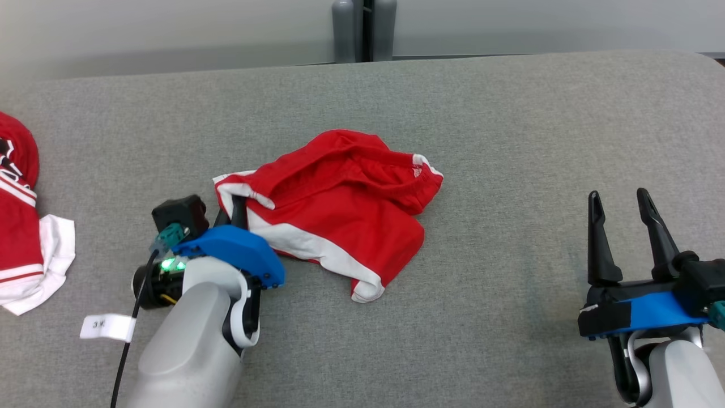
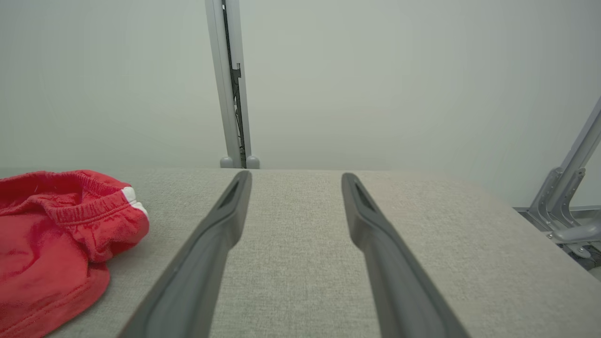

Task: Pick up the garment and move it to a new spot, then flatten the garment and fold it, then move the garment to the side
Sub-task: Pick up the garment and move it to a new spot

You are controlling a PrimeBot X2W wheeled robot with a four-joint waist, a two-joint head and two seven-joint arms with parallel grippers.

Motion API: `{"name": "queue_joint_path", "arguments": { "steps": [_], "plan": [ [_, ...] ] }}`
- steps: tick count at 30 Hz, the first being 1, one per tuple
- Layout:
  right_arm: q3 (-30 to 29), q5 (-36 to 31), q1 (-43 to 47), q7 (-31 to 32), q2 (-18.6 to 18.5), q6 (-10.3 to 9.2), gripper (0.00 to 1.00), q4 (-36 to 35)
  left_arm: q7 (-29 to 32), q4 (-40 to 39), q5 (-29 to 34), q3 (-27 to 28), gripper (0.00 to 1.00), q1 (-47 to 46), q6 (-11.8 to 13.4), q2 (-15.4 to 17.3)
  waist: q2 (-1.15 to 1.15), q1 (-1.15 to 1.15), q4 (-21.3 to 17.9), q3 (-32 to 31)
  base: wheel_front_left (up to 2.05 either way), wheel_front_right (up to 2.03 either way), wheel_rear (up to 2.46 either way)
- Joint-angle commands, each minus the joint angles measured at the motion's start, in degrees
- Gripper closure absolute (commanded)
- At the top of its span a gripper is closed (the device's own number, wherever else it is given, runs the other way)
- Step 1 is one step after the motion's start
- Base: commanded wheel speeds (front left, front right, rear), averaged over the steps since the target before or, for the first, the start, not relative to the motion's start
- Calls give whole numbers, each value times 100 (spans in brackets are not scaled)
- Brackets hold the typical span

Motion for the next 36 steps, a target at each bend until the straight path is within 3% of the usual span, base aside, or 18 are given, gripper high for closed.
{"name": "queue_joint_path", "arguments": {
  "steps": [1, 2, 4, 5, 14, 22, 29, 36],
  "plan": [
    [48, 35, -74, -22, -16, 1, 0, 16, -95, 131, -86, 68, 98, 94, -77, -13, 0, 0, 35, 11, 0, 0, 0],
    [48, 35, -74, -22, -16, 1, 0, 16, -95, 131, -86, 68, 98, 94, -77, -13, 0, 0, 35, 11, 0, 0, 0],
    [103, 32, -71, -22, -16, 1, 0, 26, -180, 275, -198, 100, 40, 168, -190, -63, 0, 0, 66, 6, 0, 0, 0],
    [121, 31, -66, -22, -17, 1, 0, 29, -206, 333, -231, 87, 0, 192, -259, -83, 0, 0, 83, -7, 0, 0, 0],
    [279, 60, 56, -22, -17, 1, 0, 97, -544, 205, 37, 39, 0, 434, -666, 72, 0, 0, 171, -181, 0, 0, 0],
    [344, -10, 185, -22, -17, 1, 0, 152, -567, -1068, 863, 376, 0, 1199, -591, 409, 0, 0, 205, -454, 0, 0, 0],
    [583, -44, 399, -22, -17, 1, 0, 258, -566, -1895, 1316, 818, 0, 2180, -593, 299, 0, 0, 255, -757, 0, 0, 0],
    [924, 125, 688, -22, -15, 1, 0, 437, -566, -2188, 1679, 1228, 0, 2809, -667, 147, 0, 0, 249, -1041, 0, 0, 0]
  ]
}}
